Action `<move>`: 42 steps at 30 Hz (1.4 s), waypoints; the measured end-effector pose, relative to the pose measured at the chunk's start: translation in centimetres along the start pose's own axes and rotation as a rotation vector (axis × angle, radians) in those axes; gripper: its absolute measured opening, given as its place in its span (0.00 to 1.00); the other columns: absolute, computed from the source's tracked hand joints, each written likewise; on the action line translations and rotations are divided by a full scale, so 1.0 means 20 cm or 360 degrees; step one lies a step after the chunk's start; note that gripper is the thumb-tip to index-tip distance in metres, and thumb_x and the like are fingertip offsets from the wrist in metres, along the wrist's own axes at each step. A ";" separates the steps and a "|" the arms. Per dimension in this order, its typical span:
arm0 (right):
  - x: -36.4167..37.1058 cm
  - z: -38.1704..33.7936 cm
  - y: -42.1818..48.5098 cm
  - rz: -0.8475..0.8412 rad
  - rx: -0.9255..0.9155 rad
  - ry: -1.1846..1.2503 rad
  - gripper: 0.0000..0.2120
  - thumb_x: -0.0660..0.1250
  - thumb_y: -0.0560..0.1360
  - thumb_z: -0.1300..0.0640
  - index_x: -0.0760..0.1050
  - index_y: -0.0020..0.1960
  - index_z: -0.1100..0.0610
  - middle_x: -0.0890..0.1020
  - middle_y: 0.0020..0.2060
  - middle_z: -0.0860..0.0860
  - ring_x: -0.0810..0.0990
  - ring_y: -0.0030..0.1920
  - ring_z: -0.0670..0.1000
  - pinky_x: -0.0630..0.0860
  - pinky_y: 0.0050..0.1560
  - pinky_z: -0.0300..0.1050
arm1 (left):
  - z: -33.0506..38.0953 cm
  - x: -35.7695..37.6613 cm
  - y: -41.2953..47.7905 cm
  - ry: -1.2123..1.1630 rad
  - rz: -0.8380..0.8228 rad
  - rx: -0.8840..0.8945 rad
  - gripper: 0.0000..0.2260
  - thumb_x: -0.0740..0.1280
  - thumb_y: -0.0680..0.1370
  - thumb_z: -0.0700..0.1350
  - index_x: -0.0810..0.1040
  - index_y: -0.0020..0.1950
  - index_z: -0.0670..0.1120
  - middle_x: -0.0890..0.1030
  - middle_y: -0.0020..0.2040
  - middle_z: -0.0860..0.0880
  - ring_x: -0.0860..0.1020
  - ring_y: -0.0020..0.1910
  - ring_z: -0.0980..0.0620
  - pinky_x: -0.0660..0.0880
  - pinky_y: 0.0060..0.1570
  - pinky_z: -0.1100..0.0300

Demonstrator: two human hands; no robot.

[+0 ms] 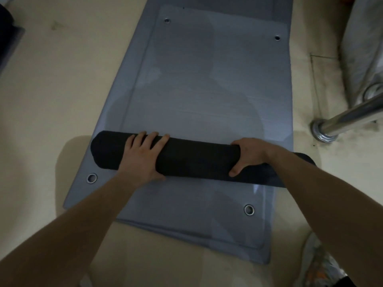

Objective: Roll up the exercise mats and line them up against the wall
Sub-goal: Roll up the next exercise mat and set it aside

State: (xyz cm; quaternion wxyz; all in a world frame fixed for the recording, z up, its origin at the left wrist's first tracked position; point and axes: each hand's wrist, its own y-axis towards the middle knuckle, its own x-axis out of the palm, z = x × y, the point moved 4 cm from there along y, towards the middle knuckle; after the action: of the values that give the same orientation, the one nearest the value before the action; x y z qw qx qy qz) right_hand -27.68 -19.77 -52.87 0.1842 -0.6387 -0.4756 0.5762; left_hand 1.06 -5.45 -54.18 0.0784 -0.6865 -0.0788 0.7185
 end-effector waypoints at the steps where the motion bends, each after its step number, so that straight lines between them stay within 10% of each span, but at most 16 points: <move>1: 0.00 0.02 0.01 -0.0042 0.0017 0.0065 0.42 0.83 0.53 0.37 0.74 0.63 0.47 0.80 0.59 0.49 0.78 0.55 0.51 0.75 0.59 0.50 | -0.01 -0.01 0.04 0.0028 0.0007 0.0063 0.54 0.73 0.60 0.72 0.54 0.79 0.55 0.67 0.74 0.44 0.66 0.72 0.38 0.58 0.72 0.38; 9: 0.14 -0.02 -0.16 0.0681 -0.0014 -0.0544 0.64 0.76 0.56 0.27 0.45 0.80 0.46 0.65 0.73 0.52 0.67 0.71 0.59 0.63 0.73 0.62 | -0.04 -0.18 0.29 0.0126 -0.0499 0.0200 0.52 0.70 0.58 0.77 0.58 0.78 0.60 0.73 0.70 0.50 0.74 0.64 0.45 0.67 0.65 0.46; 18: 0.31 0.11 -0.32 0.0382 -0.0066 -0.0589 0.55 0.75 0.56 0.30 0.57 0.77 0.44 0.73 0.66 0.50 0.75 0.63 0.56 0.69 0.68 0.58 | 0.22 -0.08 -0.02 -0.0245 -0.1083 0.0235 0.49 0.76 0.59 0.73 0.68 0.76 0.56 0.77 0.68 0.51 0.76 0.62 0.50 0.74 0.59 0.55; 23: 0.12 0.08 -0.22 0.0081 -0.0088 -0.0334 0.51 0.83 0.50 0.36 0.69 0.70 0.44 0.80 0.62 0.48 0.78 0.60 0.55 0.75 0.63 0.56 | 0.33 -0.16 -0.19 -0.0012 -0.0495 0.0047 0.44 0.63 0.73 0.72 0.50 0.82 0.53 0.63 0.78 0.46 0.67 0.73 0.42 0.65 0.70 0.44; 27: 0.06 0.08 -0.16 -0.0078 -0.0054 -0.0204 0.50 0.85 0.53 0.39 0.69 0.71 0.46 0.78 0.65 0.49 0.75 0.64 0.55 0.72 0.67 0.56 | 0.37 -0.01 -0.27 0.0031 -0.0565 0.0113 0.55 0.66 0.71 0.71 0.33 0.80 0.49 0.41 0.82 0.42 0.45 0.80 0.38 0.45 0.78 0.41; 35: 0.28 0.18 -0.23 0.0883 -0.0125 -0.0667 0.62 0.73 0.53 0.26 0.52 0.79 0.47 0.67 0.73 0.55 0.65 0.72 0.61 0.53 0.75 0.65 | 0.17 -0.06 0.09 -0.0480 -0.0867 0.0288 0.58 0.79 0.62 0.66 0.48 0.82 0.53 0.60 0.80 0.50 0.64 0.75 0.48 0.59 0.74 0.56; 42: 0.04 0.20 -0.09 0.0512 -0.0189 -0.0536 0.62 0.71 0.51 0.23 0.52 0.79 0.42 0.68 0.72 0.49 0.68 0.71 0.55 0.58 0.75 0.59 | 0.24 -0.08 -0.03 0.0017 -0.0382 0.0016 0.56 0.65 0.63 0.78 0.42 0.81 0.57 0.54 0.81 0.48 0.56 0.78 0.41 0.52 0.75 0.38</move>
State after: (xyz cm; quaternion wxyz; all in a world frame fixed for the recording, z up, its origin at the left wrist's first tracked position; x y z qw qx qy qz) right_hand -32.14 -19.48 -52.88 -0.0297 -0.6107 -0.4248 0.6676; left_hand -3.58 -5.25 -52.35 0.1677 -0.6757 -0.1565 0.7006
